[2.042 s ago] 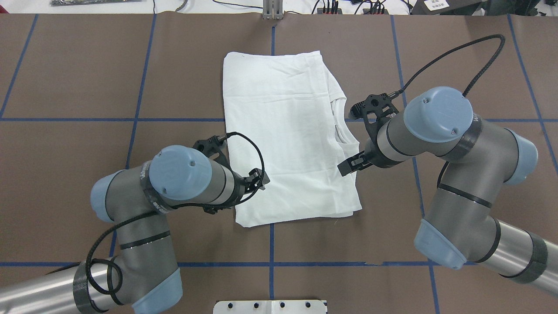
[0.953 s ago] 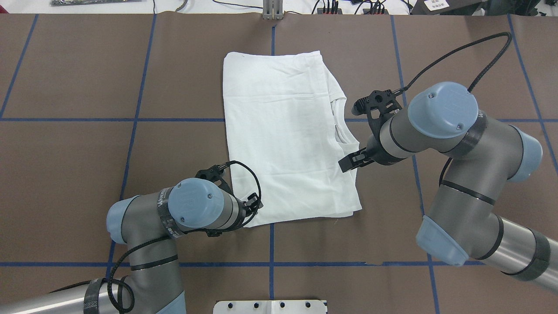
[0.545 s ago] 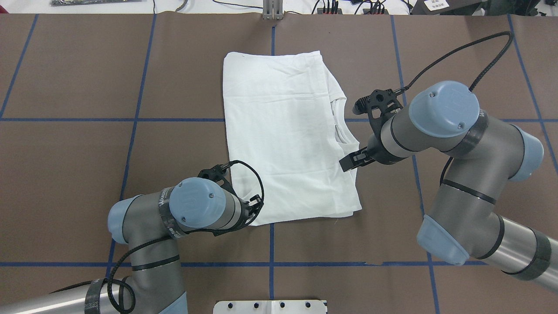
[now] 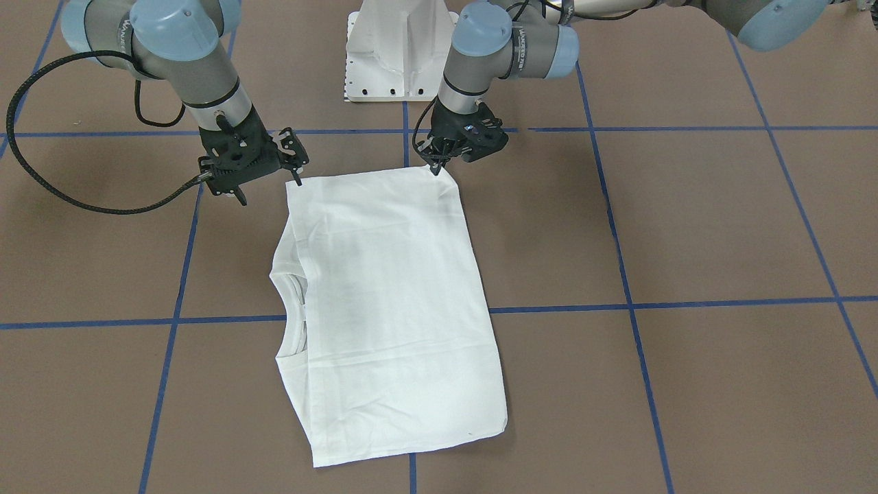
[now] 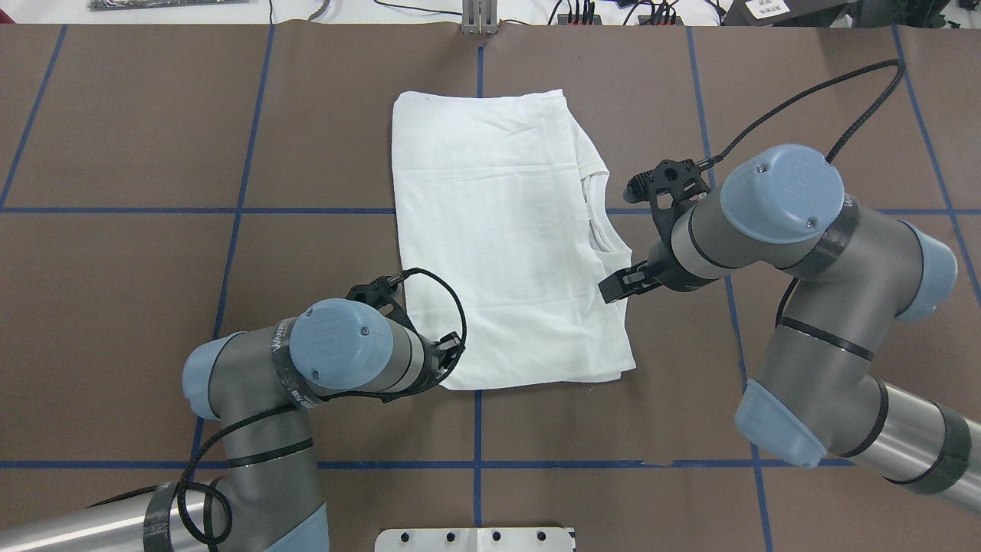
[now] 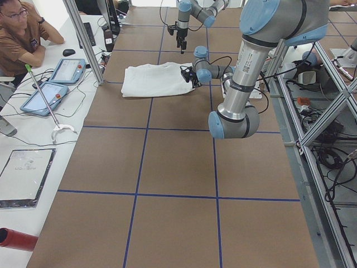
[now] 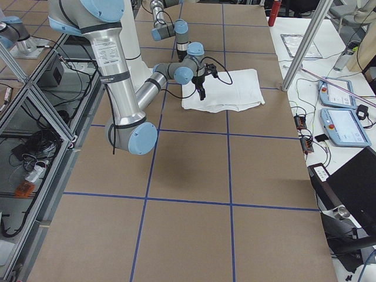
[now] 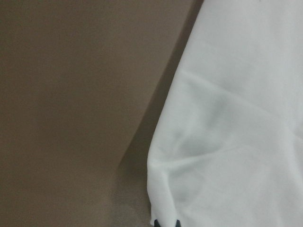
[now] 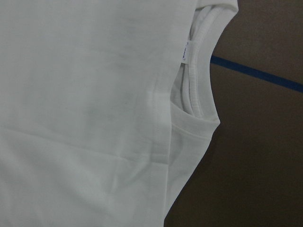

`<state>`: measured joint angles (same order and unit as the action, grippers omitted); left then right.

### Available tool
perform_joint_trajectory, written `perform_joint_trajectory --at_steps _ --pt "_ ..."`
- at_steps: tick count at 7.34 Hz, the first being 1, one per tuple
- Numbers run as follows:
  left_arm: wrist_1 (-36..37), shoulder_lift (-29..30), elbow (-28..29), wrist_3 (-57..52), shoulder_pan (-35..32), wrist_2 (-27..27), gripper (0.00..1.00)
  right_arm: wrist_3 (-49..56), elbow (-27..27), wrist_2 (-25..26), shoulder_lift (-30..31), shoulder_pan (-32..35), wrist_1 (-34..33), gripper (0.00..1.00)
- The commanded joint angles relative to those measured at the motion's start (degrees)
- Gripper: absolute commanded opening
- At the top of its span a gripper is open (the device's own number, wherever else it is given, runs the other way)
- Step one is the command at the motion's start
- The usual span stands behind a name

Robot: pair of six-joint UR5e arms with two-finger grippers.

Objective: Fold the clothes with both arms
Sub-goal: 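Move both grippers to the shirt's near corners and grasp them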

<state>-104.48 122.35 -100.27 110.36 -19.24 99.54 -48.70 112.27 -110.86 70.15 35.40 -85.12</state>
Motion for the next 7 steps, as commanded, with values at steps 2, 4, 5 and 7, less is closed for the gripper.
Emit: perform_joint_trajectory --at_steps 2,4,5,7 --pt "0.16 -0.53 -1.50 -0.58 -0.97 0.13 0.00 -27.22 -0.03 1.34 -2.37 -6.98 0.13 1.00" --pt "0.16 -0.44 -1.50 -0.58 -1.06 0.13 0.00 -40.90 -0.65 5.46 -2.21 -11.04 -0.74 1.00" --pt "0.16 -0.44 -1.50 -0.67 -1.06 0.21 0.00 -44.95 -1.52 6.00 -2.03 -11.40 -0.75 1.00" --pt "0.16 -0.44 -1.50 -0.67 -0.97 0.13 0.00 -52.08 -2.58 6.01 -1.59 -11.49 -1.36 1.00"
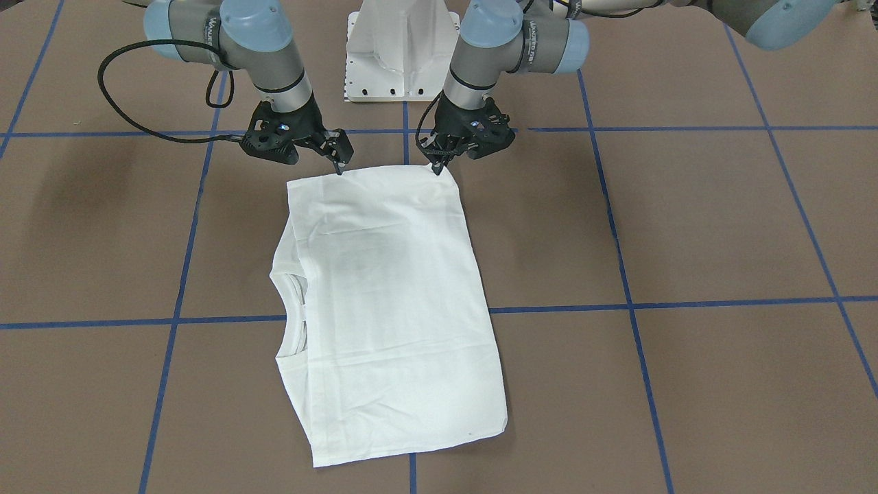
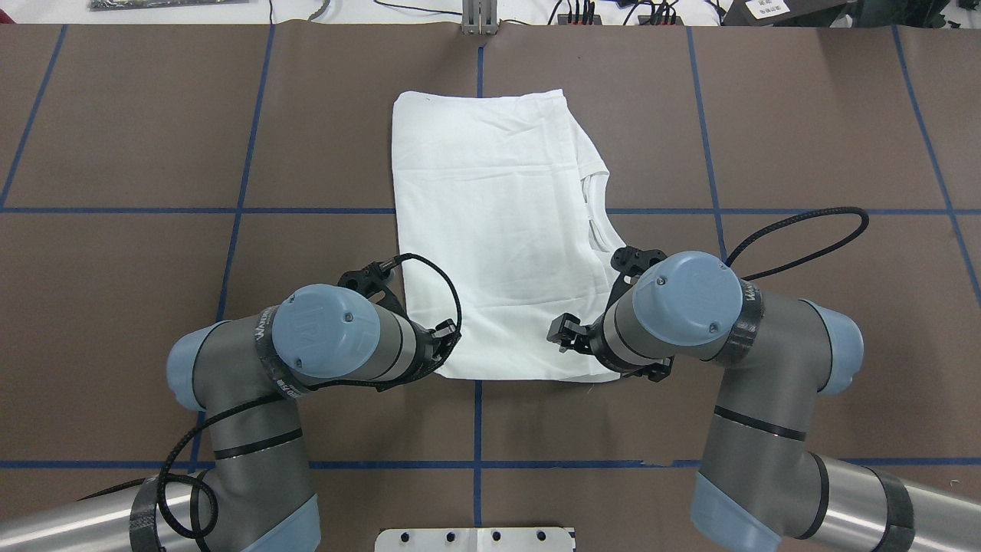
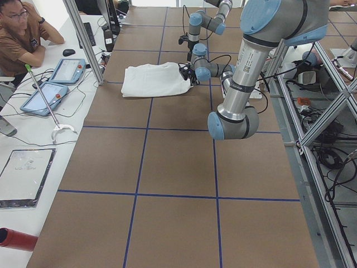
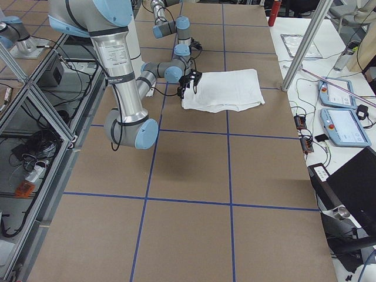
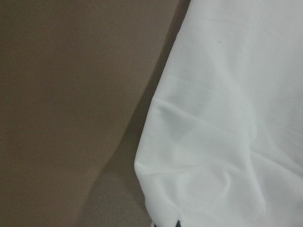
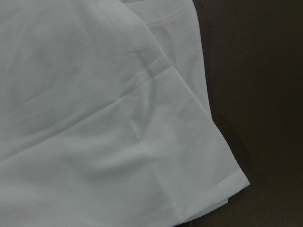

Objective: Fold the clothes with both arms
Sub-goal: 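Move both grippers to the shirt's near corners and grasp them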

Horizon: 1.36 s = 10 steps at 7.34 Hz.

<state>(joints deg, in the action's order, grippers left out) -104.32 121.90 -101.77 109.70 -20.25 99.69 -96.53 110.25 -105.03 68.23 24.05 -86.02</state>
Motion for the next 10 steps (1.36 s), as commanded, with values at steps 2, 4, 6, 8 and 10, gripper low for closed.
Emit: perform_joint_trajectory --at_steps 2,4,6,8,10 --pt "0.00 0.26 0.00 -0.01 -0.05 0.07 0.00 -4.81 -2.40 1.14 -0.37 -0.93 -2.92 1.00" --pt "-0.09 0.18 0.00 -0.01 -0.05 0.07 0.00 -4.81 -4.16 2.02 -0.90 -1.29 -2.84 1.00" --pt "-0.09 0.18 0.00 -0.01 -0.05 -0.02 0.00 -4.81 -4.87 2.20 -1.78 -1.37 -2.49 1.00" --pt "-0.09 0.27 0.00 -0.01 -0.05 -0.02 0.00 -4.81 -8.72 2.20 -4.76 -1.38 -2.84 1.00" --pt "-0.09 0.35 0.00 -0.01 -0.05 -0.02 0.00 -4.72 -8.65 2.20 -4.16 -1.55 -2.93 1.00"
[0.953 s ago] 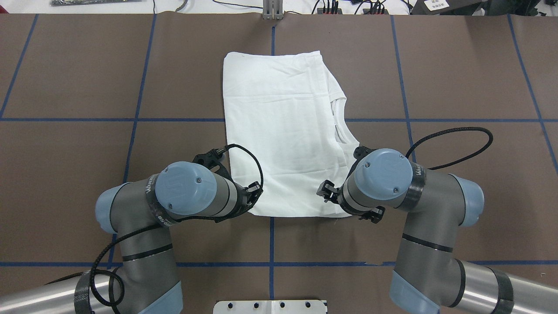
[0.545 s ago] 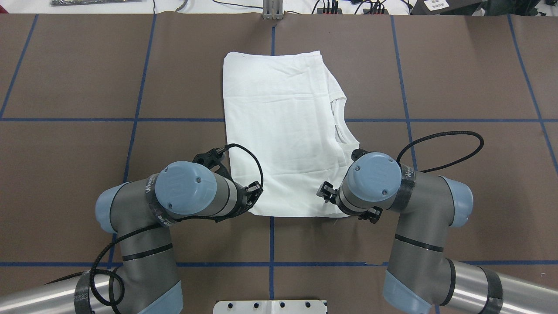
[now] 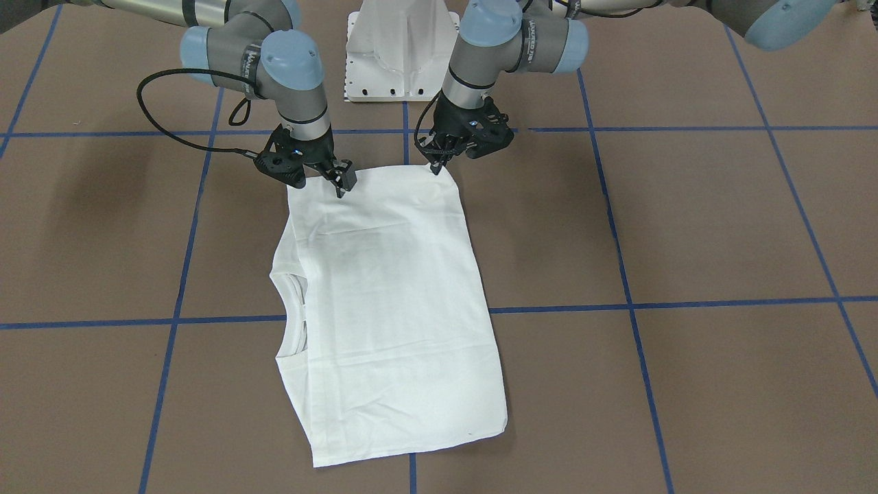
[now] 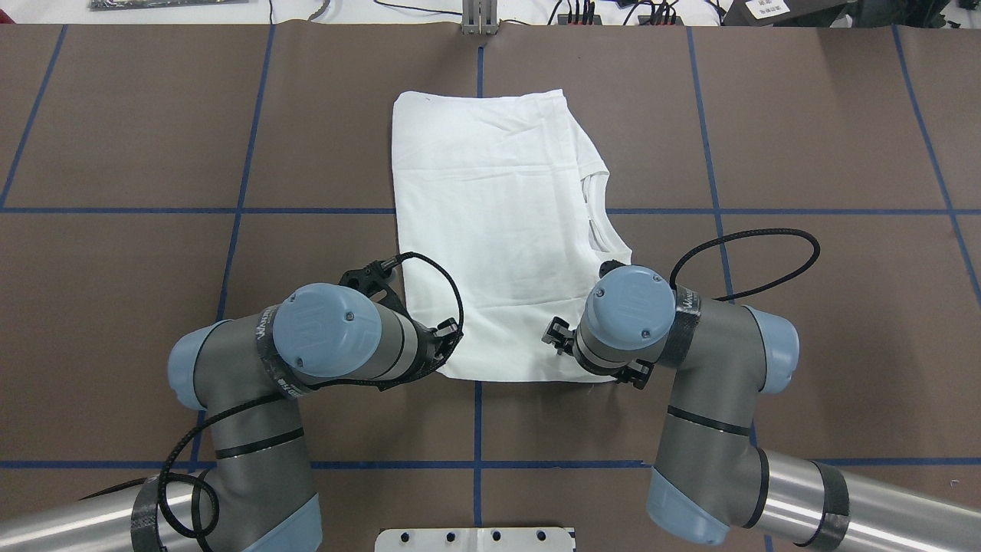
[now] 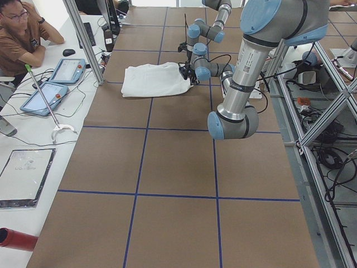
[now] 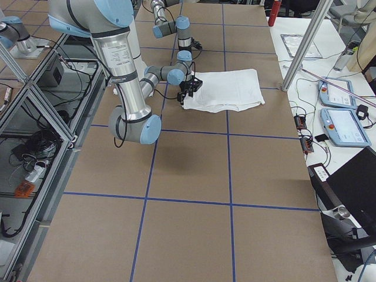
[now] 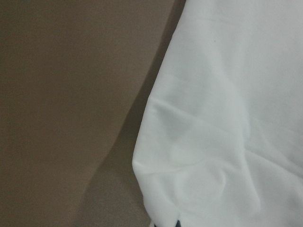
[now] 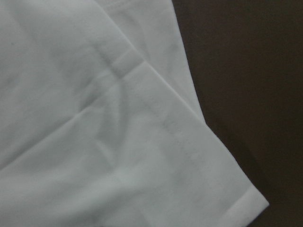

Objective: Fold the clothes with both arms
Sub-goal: 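Move both grippers to the shirt's near corners and grasp them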

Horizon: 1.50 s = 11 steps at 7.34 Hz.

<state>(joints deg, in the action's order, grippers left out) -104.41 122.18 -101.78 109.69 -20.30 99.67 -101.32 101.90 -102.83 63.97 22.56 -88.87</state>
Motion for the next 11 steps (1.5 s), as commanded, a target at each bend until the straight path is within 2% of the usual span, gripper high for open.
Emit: perform_joint_trajectory --at_steps 1,2,3,4,5,6,7,9,11 --pt "0.00 -0.01 0.00 0.00 0.00 0.00 0.00 0.07 -0.30 0.00 0.10 -0.06 -0.08 1.00" --pt "0.00 -0.01 0.00 0.00 0.00 0.00 0.00 0.07 -0.39 0.00 0.10 -0.15 -0.08 1.00" --pt "0.00 -0.01 0.00 0.00 0.00 0.00 0.00 -0.02 -0.30 0.00 -0.16 -0.06 -0.08 0.79" --pt "0.00 -0.01 0.00 0.00 0.00 0.00 0.00 -0.02 -0.30 0.00 -0.16 -0.15 -0.08 0.47" --pt "0.00 -0.10 0.09 0.00 0.00 0.00 0.00 -0.02 -0.21 -0.09 -0.42 -0.15 -0.08 0.23" --pt "0.00 -0.10 0.17 0.00 -0.09 0.00 0.00 -0.02 -0.04 -0.09 -0.60 -0.15 0.01 0.07" --pt "0.00 -0.10 0.18 0.00 -0.09 0.00 0.00 -0.02 0.14 -0.09 -0.86 -0.15 0.19 0.00" --pt "0.00 -0.10 0.09 0.00 -0.09 0.00 0.00 -0.37 0.40 -0.17 -2.27 0.02 0.45 0.00" --pt "0.09 -0.45 -0.44 0.00 -0.09 0.09 0.00 -4.41 3.47 -0.44 -2.27 0.02 0.89 0.00"
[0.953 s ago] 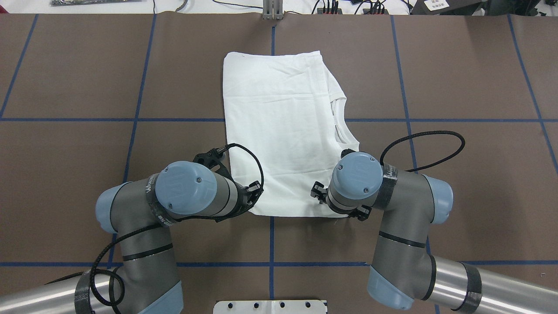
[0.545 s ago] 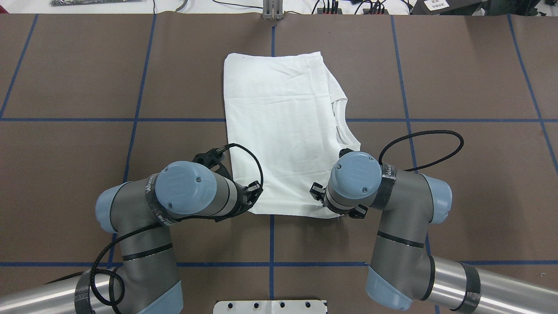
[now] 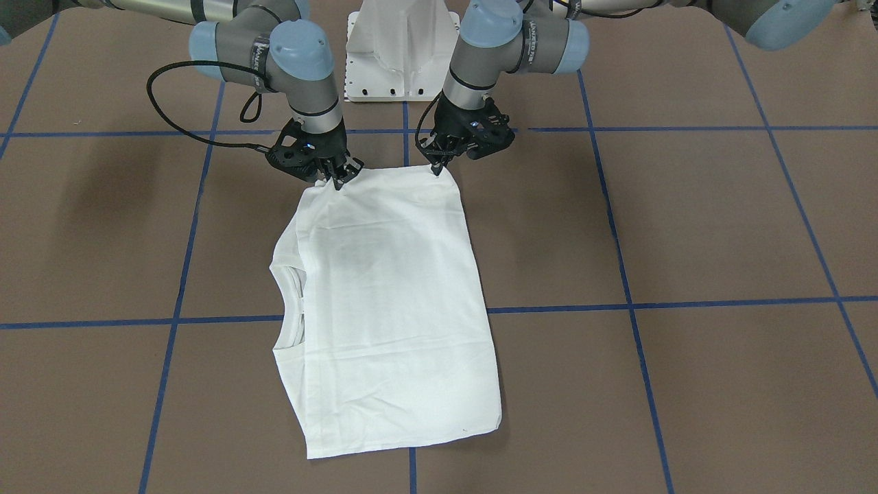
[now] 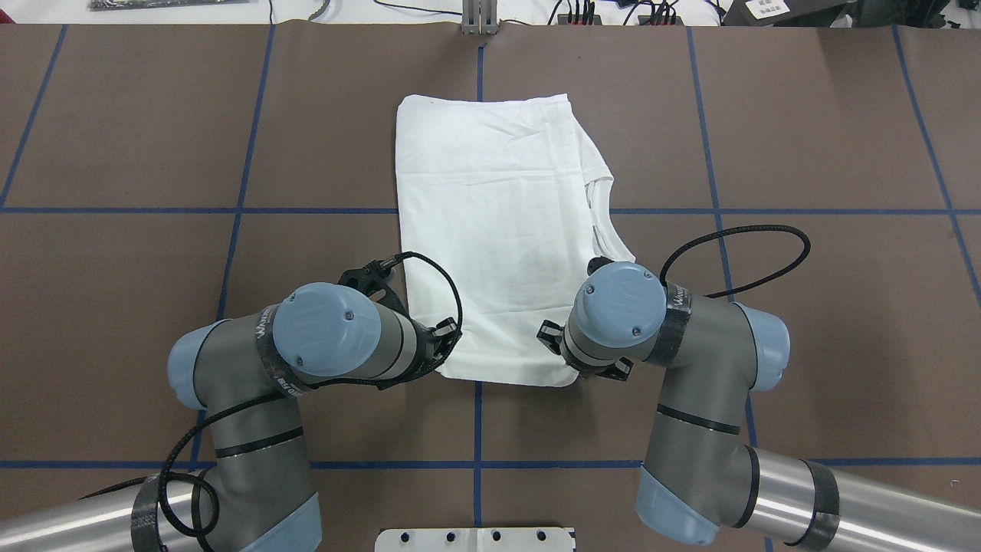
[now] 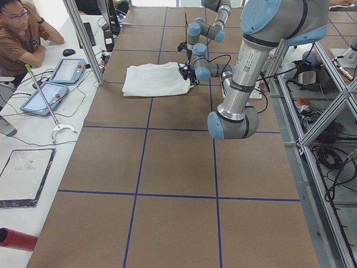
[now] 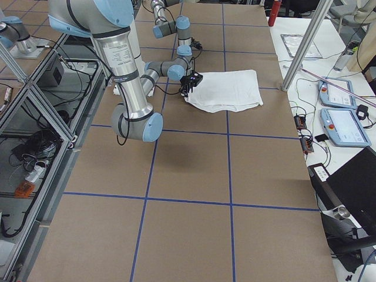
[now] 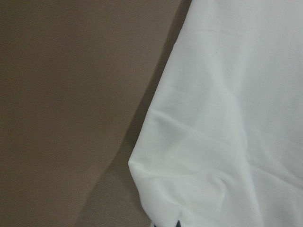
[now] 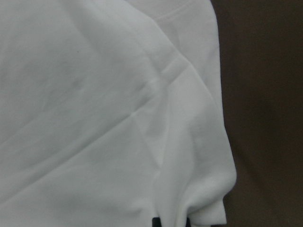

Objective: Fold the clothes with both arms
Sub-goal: 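Lift the near edge with both grippers and fold it toward the far edge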

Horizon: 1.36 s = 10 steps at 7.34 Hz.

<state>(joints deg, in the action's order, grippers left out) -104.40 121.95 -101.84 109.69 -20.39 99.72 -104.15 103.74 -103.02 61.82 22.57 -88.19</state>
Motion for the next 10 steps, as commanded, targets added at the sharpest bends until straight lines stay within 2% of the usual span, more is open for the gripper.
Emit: perform_joint_trajectory --at_steps 1,2,3,4,5,7,8,10 --pt "0.16 -1.35 -2.11 -0.35 -0.18 0.03 0.00 -1.49 2.86 -0.59 0.31 0.02 0.22 0.00" --pt "0.85 -4.93 -6.31 -1.31 -0.18 2.03 0.00 -1.49 5.92 -1.38 1.10 -0.50 -0.05 0.00" --pt "6.60 -6.44 -10.96 -1.32 0.00 5.62 0.00 -1.66 8.04 -4.78 1.28 -1.29 -0.13 0.00" --pt "12.84 -5.94 -14.58 -1.32 0.43 5.92 0.00 -1.67 9.36 -10.30 1.28 -1.38 -0.05 0.00" --pt "16.12 -5.93 -17.74 -1.32 1.40 6.01 0.00 -1.67 9.99 -14.53 1.20 -1.38 0.04 0.00" --pt "20.87 -5.93 -22.41 -1.32 6.56 6.10 0.00 -1.67 13.40 -19.03 2.59 -1.30 -0.05 0.00" --pt "22.99 -6.11 -25.13 -1.32 7.98 6.10 0.00 -1.67 15.51 -19.93 3.56 -1.21 -0.05 0.00" --pt "23.27 -5.41 -26.04 -1.49 7.65 6.10 0.00 -1.14 15.36 -18.89 3.13 -1.30 0.04 0.00"
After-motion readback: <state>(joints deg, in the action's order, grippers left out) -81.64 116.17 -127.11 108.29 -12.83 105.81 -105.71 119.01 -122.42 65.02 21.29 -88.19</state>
